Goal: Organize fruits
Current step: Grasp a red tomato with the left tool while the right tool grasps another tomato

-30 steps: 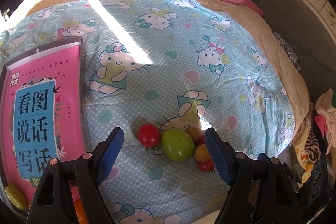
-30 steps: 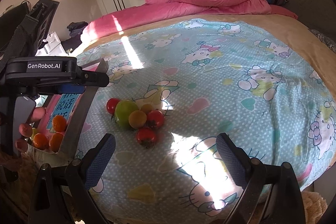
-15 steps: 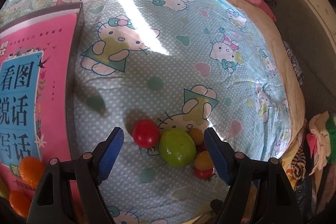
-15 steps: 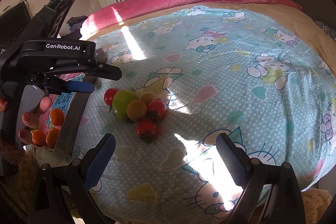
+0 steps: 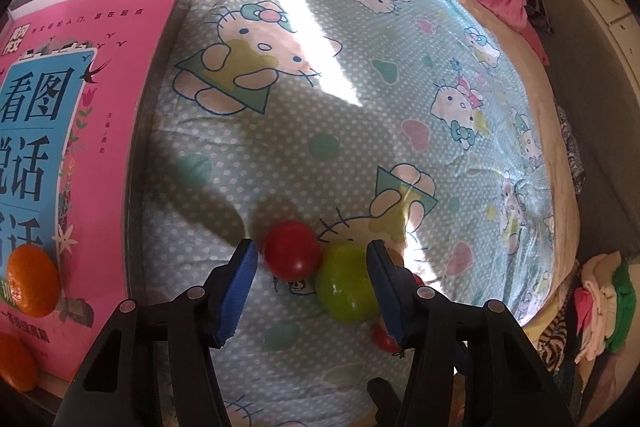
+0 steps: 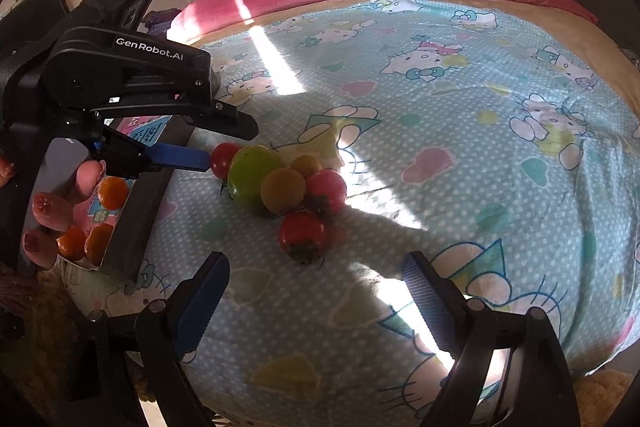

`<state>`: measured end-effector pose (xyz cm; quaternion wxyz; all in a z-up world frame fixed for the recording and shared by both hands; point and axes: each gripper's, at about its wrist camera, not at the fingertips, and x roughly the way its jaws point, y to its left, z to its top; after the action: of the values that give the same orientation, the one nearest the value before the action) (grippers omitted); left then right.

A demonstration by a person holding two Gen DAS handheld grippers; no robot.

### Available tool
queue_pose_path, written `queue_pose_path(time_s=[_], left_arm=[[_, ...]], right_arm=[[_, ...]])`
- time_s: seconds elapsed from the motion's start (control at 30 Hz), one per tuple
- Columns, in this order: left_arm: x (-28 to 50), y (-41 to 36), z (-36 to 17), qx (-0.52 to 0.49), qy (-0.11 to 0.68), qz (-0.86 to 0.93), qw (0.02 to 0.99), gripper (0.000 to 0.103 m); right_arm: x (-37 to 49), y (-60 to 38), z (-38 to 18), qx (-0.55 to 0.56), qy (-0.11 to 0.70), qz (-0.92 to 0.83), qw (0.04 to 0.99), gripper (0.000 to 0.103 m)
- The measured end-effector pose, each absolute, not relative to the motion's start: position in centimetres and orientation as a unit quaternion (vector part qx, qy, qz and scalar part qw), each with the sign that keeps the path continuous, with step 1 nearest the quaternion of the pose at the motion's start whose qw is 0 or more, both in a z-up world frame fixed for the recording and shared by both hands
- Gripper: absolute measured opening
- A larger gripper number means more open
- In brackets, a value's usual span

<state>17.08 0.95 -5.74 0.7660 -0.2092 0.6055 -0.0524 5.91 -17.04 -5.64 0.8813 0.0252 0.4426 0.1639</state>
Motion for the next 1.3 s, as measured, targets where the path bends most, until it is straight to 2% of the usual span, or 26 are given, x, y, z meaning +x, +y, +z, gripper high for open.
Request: queue_pose_path(time_s=[0.3, 0.5, 0.6, 0.7, 1.0, 1.1, 1.17, 1.23, 1.3], left_arm=[[17.5, 1.2, -6.4, -0.215, 0.605, -0.037, 0.766, 0.058], [17.5, 1.5, -6.4, -0.238, 0.6, -0.035, 0.763, 0.045], [17.4, 2.3, -6.7, -0.257, 0.599, -0.033, 0.758, 0.039], [17.2, 2.9, -7.0, -0.271, 0.599, -0.026, 0.753, 0.038], [17.6, 1.4, -7.4, -0.219, 0.6, -0.006, 0.77, 0.037], [18.0, 0.4, -7.3, -0.183, 0.598, -0.007, 0.78, 0.033], [18.3, 0.0, -7.5, -0.172, 0.598, -0.006, 0.783, 0.031], [18.5, -0.3, -7.5, -0.163, 0.599, -0.005, 0.784, 0.031], [18.8, -0.4, -7.5, -0.16, 0.603, -0.006, 0.782, 0.031]], right_arm=[[6.6, -15.8, -6.4, -0.015, 0.439, 0.16, 0.884, 0.062], [6.6, -14.5, -6.9, -0.059, 0.437, 0.159, 0.883, 0.049], [6.7, -14.5, -6.9, -0.058, 0.437, 0.16, 0.883, 0.048], [6.8, -14.7, -6.9, -0.051, 0.439, 0.161, 0.883, 0.047], [7.0, -14.0, -7.2, -0.074, 0.439, 0.15, 0.883, 0.047], [7.0, -13.5, -7.4, -0.09, 0.436, 0.145, 0.883, 0.045], [6.9, -13.4, -7.4, -0.096, 0.435, 0.145, 0.884, 0.041], [7.1, -13.4, -7.4, -0.098, 0.436, 0.149, 0.882, 0.028], [7.1, -13.5, -7.3, -0.094, 0.437, 0.151, 0.882, 0.028]])
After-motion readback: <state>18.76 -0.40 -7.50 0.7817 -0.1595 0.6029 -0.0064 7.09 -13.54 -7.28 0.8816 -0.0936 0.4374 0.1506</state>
